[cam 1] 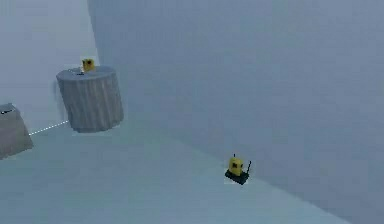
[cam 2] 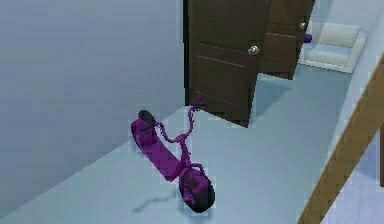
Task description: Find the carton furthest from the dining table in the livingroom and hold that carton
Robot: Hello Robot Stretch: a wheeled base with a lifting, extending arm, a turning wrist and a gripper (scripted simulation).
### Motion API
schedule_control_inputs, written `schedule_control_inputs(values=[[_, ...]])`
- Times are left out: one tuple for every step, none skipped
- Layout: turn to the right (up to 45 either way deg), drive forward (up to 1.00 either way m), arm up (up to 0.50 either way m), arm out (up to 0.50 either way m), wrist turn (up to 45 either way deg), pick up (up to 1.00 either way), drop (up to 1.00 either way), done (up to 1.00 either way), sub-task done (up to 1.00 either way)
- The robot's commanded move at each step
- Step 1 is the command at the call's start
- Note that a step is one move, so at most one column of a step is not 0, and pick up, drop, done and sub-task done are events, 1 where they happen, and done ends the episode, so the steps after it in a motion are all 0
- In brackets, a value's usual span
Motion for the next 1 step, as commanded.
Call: schedule_control_inputs(values=[[0.0, 0.75, 0.0, 0.0, 0.0, 0.0, 0.0, 0.0, 0.0]])
